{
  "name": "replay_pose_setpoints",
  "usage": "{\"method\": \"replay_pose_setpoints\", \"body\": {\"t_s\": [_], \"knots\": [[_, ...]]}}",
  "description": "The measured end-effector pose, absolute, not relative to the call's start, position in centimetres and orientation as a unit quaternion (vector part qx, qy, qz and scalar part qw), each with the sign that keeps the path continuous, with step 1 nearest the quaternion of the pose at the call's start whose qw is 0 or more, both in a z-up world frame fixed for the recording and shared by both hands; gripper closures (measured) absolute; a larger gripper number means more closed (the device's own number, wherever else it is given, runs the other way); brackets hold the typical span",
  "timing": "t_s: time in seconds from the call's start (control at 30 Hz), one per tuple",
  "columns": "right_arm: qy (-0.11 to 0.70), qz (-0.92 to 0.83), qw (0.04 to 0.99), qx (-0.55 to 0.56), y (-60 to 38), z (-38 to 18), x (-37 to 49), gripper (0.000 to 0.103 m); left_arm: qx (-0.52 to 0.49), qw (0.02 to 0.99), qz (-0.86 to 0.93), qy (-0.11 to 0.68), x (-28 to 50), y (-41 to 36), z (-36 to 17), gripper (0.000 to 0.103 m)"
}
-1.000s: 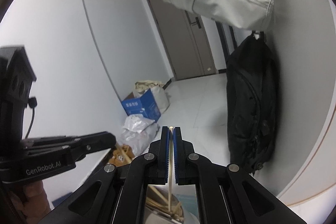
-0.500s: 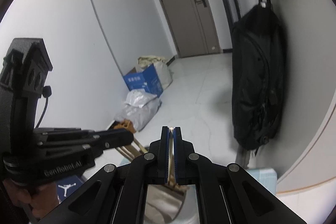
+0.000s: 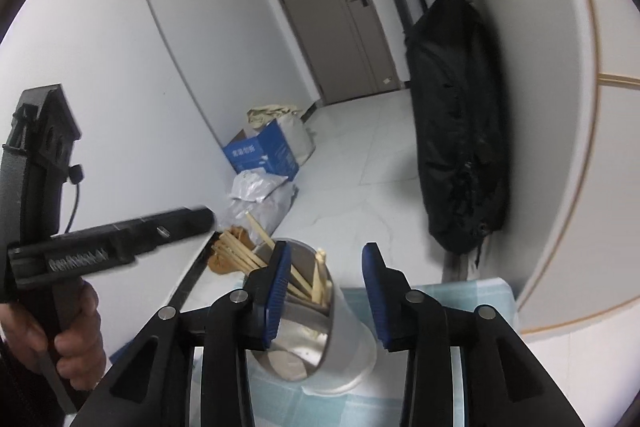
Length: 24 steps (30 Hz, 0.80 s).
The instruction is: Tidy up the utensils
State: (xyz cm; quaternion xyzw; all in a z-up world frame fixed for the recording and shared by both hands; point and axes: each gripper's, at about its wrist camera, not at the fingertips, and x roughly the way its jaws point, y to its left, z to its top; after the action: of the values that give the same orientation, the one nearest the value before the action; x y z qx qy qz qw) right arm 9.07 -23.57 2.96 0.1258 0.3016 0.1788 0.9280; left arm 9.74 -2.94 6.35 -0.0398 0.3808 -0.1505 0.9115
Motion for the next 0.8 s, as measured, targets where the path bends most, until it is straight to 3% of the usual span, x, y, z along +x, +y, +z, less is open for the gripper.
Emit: {"method": "replay_pose_setpoints", "body": {"t_s": [0.1,0.17,0.33,0.5,0.57,0.8], "knots": [[0.294,0.176,0.931,0.127,-24.0,3.5,7.7,0.063,-0.043,0.920,-0.139,0.364,8.7,-2.7,7.0,0.042],[0.284,0.171,0.935,0.127,-24.2,4.0,6.8,0.048,-0.036,0.926,-0.143,0.347,7.5,-3.0,7.6,0.036],[0.245,0.163,0.947,0.126,-24.5,5.8,4.2,0.030,-0.018,0.943,-0.122,0.310,5.1,-3.1,8.7,0.030],[0.216,0.166,0.955,0.115,-24.4,7.2,1.8,0.020,-0.031,0.952,-0.107,0.283,3.1,-2.4,9.4,0.027],[0.203,0.166,0.958,0.112,-24.4,7.4,0.8,0.018,-0.029,0.957,-0.098,0.273,2.4,-2.2,9.5,0.020],[0.179,0.169,0.963,0.107,-24.2,7.4,-1.6,0.008,-0.030,0.964,-0.087,0.251,-0.3,-1.6,9.3,0.019]]}}
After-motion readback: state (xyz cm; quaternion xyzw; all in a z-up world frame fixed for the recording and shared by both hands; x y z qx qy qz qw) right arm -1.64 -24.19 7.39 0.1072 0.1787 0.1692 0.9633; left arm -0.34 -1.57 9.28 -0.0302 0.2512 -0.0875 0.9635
